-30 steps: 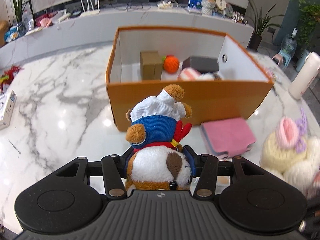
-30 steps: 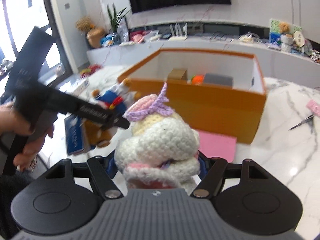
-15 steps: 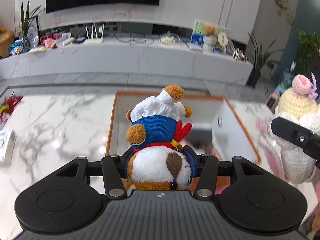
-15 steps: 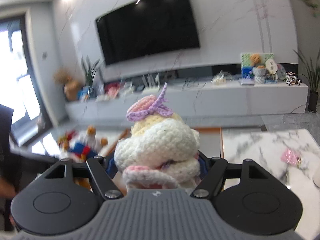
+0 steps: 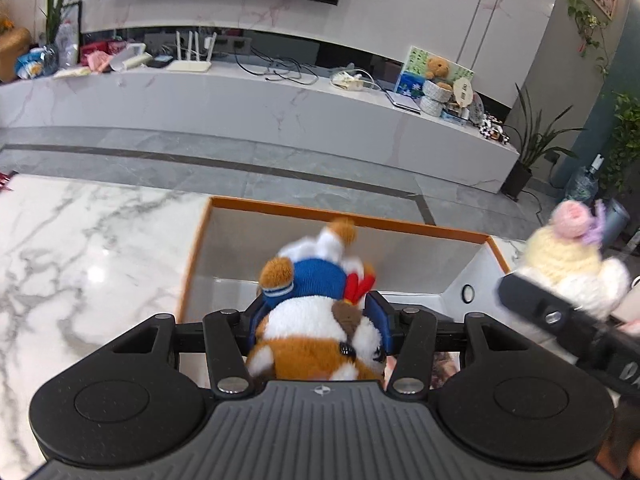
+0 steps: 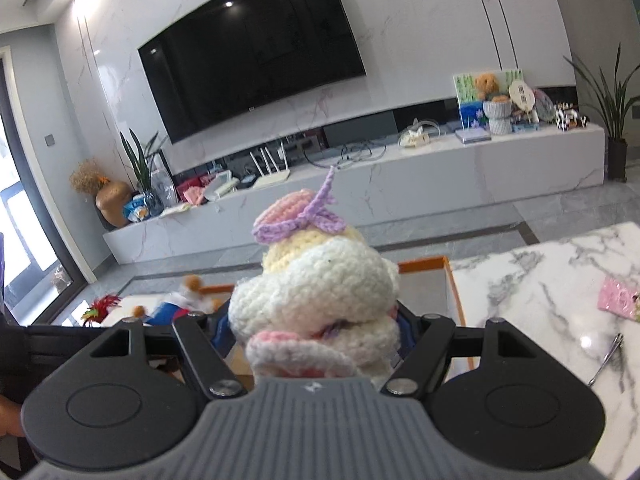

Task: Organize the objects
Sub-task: 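Lift the plush dog and crocheted plush and carry both over the orange box, then lower the plush dog with the left gripper while the right gripper lowers the crocheted plush, then open both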

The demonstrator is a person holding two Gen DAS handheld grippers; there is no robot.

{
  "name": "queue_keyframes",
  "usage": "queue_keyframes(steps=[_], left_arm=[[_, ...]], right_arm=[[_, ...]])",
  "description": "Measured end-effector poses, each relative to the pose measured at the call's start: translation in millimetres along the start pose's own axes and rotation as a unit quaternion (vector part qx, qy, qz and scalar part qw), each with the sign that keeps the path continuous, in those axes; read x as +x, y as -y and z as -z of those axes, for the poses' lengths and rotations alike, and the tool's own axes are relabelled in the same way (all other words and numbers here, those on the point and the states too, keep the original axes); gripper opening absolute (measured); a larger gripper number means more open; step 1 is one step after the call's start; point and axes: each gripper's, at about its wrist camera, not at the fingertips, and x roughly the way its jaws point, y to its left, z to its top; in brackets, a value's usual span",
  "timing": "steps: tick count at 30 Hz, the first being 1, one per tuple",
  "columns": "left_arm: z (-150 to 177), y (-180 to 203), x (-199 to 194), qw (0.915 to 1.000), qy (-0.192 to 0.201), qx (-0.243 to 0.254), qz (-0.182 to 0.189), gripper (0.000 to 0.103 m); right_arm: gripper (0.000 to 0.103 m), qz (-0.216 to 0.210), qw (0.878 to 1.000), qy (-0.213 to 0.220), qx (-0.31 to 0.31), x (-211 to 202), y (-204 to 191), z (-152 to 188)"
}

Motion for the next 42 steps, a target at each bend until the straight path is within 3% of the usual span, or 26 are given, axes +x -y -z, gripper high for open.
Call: queue_keyframes(steps=[5,15,25,41,42], left_arm=[[1.1,7.4,13.5,0.9998,-0.01,0.015,-0.001,0.059],[6.2,-2.8,25.1,0.9989,-0.037,-0.007,-0.029,0.058],[13.1,-2.8,34.6,0.9962,-0.06,0.008,-0.062,0.058],[19.9,-1.4,44.6,0.9914,-0.099,0.028,-0.08,0.058],[20.4,-1.3,45.3,0.9909,-0.101,0.03,-0.083,0.054]], right_arm=[[0.074,0.005,1.0,-0.027,0.007,15.5,6.7,8.9],[0.074,0.006,0.997,-0.077,0.02,35.8,10.1,22.4],[0.074,0.02,0.994,-0.104,0.014,46.0,14.7,28.5],[0.075,0.036,0.99,-0.137,0.003,58.7,13.3,35.9],[0.075,0.037,0.99,-0.138,0.002,59.2,13.2,36.3]])
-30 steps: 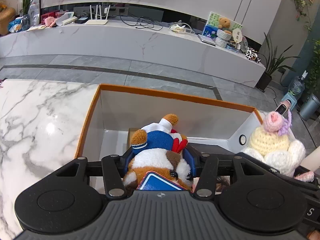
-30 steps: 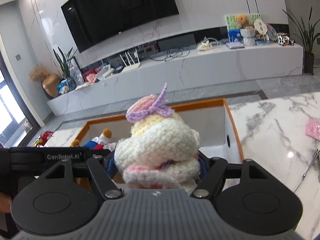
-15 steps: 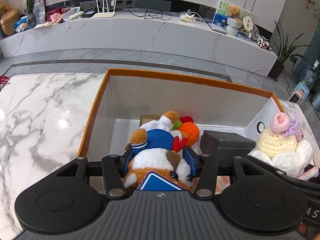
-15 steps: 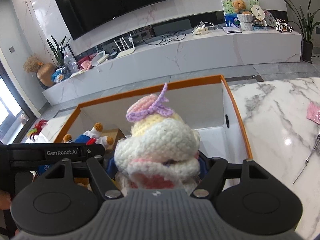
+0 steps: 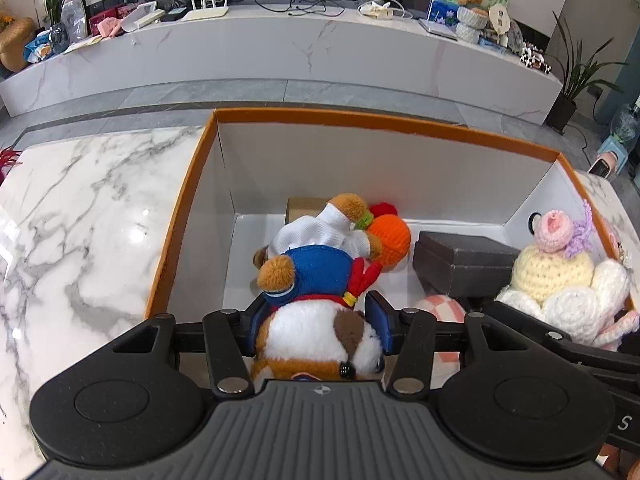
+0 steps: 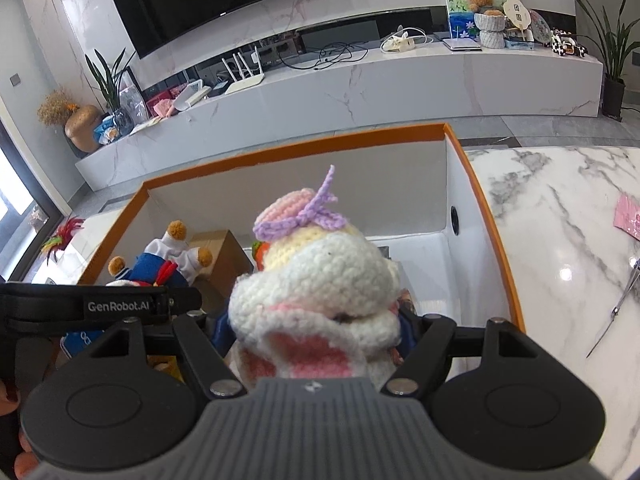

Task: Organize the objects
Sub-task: 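Lower the plush dog with the left gripper while the right gripper lowers the crocheted plush, then open both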

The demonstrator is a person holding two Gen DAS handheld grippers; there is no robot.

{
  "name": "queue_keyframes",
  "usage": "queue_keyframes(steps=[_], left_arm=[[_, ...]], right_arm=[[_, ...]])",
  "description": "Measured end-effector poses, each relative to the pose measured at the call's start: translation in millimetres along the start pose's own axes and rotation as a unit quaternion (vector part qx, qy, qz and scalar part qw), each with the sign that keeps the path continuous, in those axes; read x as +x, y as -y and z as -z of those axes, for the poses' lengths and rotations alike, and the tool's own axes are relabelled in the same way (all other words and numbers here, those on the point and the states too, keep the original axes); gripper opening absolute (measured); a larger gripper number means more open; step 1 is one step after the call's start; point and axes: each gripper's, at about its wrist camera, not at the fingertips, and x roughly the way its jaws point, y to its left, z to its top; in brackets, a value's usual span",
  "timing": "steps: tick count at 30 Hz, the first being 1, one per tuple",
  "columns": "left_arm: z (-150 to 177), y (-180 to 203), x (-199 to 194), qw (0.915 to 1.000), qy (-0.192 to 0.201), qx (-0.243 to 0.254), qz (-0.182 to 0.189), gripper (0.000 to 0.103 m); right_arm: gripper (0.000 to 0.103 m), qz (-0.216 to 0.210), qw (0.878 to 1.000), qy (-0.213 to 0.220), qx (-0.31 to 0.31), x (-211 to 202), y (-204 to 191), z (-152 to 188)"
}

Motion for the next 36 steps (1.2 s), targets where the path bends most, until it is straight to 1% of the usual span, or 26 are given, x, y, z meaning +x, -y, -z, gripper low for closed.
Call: queue_keyframes(steps=[1,3,15,20,22,24,27,30,33,36], left_arm=[[0.2,0.4,0.5,1.0,-0.002,0.002,-0.003,0.05],[1.0,-0.1,2.9,0.9999,-0.01,0.002,-0.004,0.05],[3.7,1.9,6.0,0.9996,-0.022,0.012,-0.009,0.05],[5.3,3.1,5.7,0.9996,-0.022,0.014,-0.011,0.05],[5.6,3.5,6.0,0.9995,-0.023,0.015,-0.013,0.052],[5.8,4.4,6.9,0.9994,-0.024,0.018,-0.017,0.055],[6.2,4.3,7.6,0.9993,-0.026,0.019,-0.018,0.056],[5.9,3.6,7.4,0.9993,-0.026,0.018,-0.017,0.056],[5.6,2.2,7.2,0.9994,-0.028,0.016,-0.014,0.056],[6.2,1.0,7.1,0.9994,-0.028,0.014,-0.012,0.056]], right_arm=[[0.075,0.001,1.0,-0.002,-0.001,0.7,0.2,0.1],[0.075,0.002,1.0,-0.007,-0.001,2.7,0.0,0.7],[0.075,0.007,0.999,-0.033,0.001,13.1,5.1,6.0],[0.075,0.007,0.999,-0.034,0.005,13.8,5.0,5.2],[0.075,0.009,0.999,-0.032,0.004,13.1,4.5,4.9],[0.077,0.014,0.999,-0.03,-0.004,12.8,1.6,4.6],[0.077,0.021,0.999,-0.029,-0.011,12.8,-0.9,4.7],[0.078,0.019,0.999,-0.029,-0.012,11.7,-0.2,3.7],[0.083,0.01,0.999,-0.029,-0.017,7.2,-2.0,1.3],[0.085,0.009,0.999,-0.028,-0.037,1.0,-7.1,-0.3]])
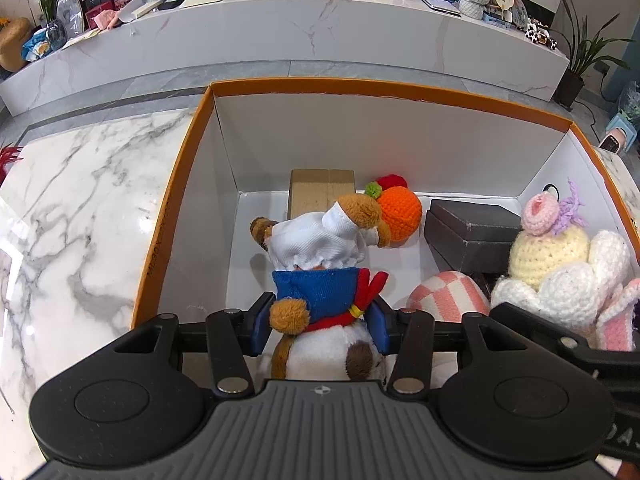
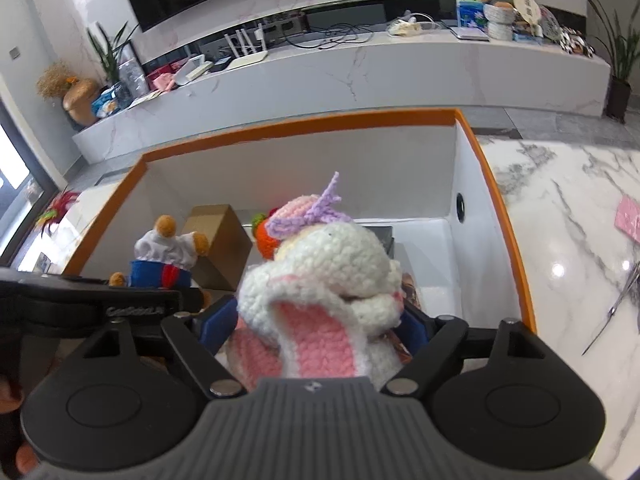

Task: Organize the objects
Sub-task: 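Lower the plush dog with the left gripper while the right gripper lowers the crocheted plush, then open both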

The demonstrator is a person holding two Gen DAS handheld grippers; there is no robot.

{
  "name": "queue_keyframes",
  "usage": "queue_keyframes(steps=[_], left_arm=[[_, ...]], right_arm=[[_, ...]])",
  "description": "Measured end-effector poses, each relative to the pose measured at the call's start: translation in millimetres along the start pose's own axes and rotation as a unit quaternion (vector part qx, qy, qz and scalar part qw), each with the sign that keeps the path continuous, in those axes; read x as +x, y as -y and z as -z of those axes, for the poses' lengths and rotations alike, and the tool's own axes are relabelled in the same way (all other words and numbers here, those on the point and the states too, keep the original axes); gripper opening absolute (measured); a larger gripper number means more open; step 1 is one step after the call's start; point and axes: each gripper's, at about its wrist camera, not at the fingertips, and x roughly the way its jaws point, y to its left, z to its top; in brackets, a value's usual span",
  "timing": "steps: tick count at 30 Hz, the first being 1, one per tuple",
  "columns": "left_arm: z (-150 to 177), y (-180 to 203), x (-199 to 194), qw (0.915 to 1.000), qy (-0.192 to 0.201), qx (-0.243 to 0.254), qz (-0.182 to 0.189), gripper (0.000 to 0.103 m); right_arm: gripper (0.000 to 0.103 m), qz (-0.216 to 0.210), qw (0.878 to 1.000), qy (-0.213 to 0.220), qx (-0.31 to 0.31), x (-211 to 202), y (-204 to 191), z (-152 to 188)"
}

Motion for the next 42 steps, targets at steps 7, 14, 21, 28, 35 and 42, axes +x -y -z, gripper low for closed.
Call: queue_keyframes(steps=[7,14,21,28,35,42], left_arm=[[0.7,-0.6,-0.2,1.0,-0.002,0.001,0.0,0.056],[1.3,-1.8,-0.5,1.0,-0.002,0.002,0.002,0.056],[1.9,-1.7,-1.6,1.0,0.0,0.003,0.003,0.056],[1.0,-2.3,-5.6,1.0,0.008,0.003,0.002,0.056],[0.3,-1.4,-8.2,0.9999,0.011,0.005,0.001,0.056],[1.0,-1.2,-15.9,0.9998,0.019,0.004,0.001,0.056]], right_arm=[[0.088,-0.02,1.0,0.013,0.002,-7.8,4.6,-2.4],[0.094,-0.057,0.996,0.063,-0.01,-17.2,2.1,-9.0],[0.094,-0.02,0.996,0.085,0.001,-13.4,4.9,-11.7],[0.094,-0.013,0.995,0.097,0.004,-17.3,5.8,-9.9],[0.095,-0.004,0.995,0.102,-0.01,-20.1,1.1,-8.8],[0.097,0.004,0.994,0.108,-0.024,-27.6,-6.3,-5.7]])
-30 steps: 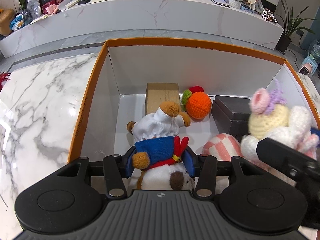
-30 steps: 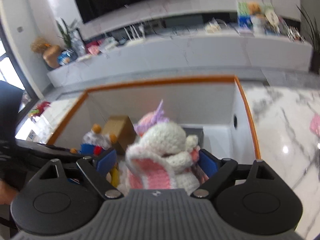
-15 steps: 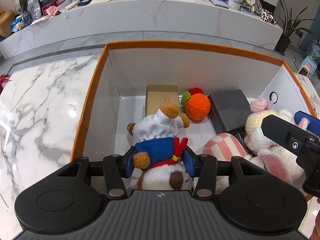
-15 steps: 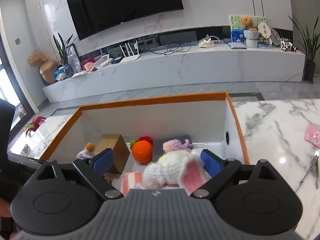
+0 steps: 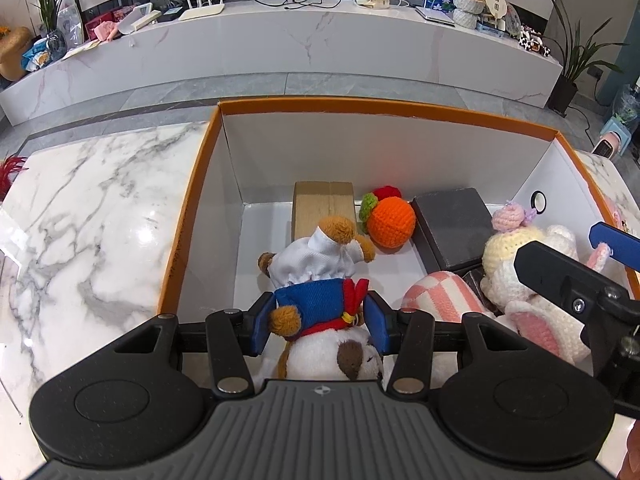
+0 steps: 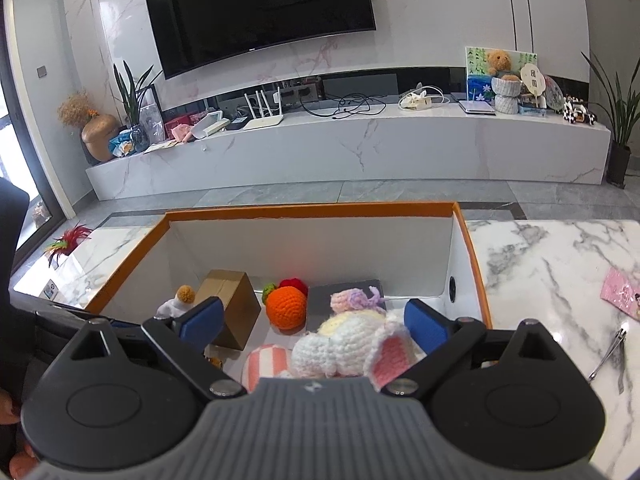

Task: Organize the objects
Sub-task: 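Lower the plush dog with the left gripper while the right gripper lowers the crocheted plush, then open both, then move the left gripper to the white lotion tube while the right gripper approaches the pink wallet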

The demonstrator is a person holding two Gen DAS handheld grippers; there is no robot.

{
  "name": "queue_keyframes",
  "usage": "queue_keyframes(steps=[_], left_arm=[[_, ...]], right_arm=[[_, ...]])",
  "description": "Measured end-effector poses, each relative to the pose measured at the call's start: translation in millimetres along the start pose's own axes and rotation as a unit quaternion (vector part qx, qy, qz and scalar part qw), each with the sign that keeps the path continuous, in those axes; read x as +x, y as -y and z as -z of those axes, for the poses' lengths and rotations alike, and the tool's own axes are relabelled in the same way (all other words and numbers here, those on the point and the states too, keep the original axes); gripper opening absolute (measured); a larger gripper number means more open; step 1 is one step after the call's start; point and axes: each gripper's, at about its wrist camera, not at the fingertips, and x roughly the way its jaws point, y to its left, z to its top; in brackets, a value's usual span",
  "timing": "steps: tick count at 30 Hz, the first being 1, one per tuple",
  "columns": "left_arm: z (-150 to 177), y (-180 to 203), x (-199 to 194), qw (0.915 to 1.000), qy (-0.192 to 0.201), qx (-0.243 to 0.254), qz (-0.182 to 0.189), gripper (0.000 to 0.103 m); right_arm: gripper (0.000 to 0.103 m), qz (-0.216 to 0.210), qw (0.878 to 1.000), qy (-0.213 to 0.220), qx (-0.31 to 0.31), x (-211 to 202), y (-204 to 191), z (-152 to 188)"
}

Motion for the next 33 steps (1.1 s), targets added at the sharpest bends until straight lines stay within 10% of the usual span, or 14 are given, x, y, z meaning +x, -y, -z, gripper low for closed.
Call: queue_keyframes(steps=[15,24,28,33], left_arm=[[21.5,-15.4,-80.2,0.9949,0.101,0.009,-0.005,0.061],[95.9,8.2,-122.1,0.9876,0.12,0.098,0.024,0.067],[147.6,38.5,-114.4,0.9702,0.133,0.194,0.059,0.068],[186.0,85.7,-71.7,0.9226,0.086,0.362,0.101,0.068]], right_arm=[[0.098,-0.017,0.998,0.027,-0.053,-61.8,-22.7,0.8],[0.101,-0.029,0.995,0.015,-0.089,-121.0,-11.9,30.3],[0.101,-0.008,0.995,-0.002,-0.098,-138.7,2.9,48.9],[0.101,-0.001,0.999,-0.008,-0.053,-155.6,24.7,59.5]])
